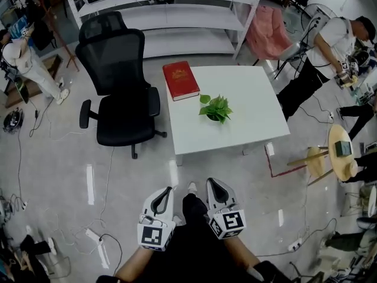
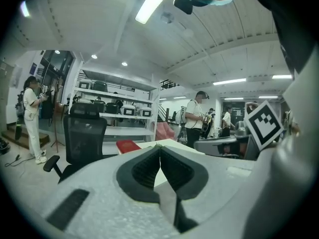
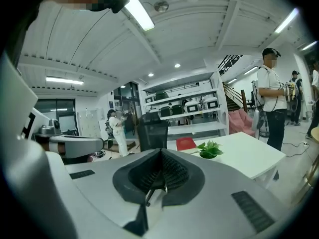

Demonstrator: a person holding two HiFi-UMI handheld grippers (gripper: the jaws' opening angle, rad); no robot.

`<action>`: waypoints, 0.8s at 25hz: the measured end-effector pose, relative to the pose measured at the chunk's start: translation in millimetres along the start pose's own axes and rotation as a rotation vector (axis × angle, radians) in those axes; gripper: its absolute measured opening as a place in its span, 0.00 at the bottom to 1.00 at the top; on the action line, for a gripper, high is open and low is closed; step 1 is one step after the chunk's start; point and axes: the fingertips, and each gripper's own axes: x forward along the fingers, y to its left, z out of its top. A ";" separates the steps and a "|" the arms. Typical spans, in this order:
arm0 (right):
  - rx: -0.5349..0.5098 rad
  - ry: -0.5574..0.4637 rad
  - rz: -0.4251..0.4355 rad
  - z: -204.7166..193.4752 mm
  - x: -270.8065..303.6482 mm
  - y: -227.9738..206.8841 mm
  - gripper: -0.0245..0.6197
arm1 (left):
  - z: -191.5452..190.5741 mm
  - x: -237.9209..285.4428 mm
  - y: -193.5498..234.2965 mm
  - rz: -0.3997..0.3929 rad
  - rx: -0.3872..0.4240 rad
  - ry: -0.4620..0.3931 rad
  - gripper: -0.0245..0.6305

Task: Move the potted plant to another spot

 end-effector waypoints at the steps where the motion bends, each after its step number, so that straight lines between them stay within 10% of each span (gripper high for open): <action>1: 0.004 -0.001 -0.003 3.2 9.1 -10.2 0.06 | 2.6 12.3 0.6 -0.005 -0.003 0.004 0.07; 20: -0.081 0.142 0.028 8.6 141.6 -130.2 0.06 | 52.4 165.4 27.6 0.048 -0.018 -0.008 0.07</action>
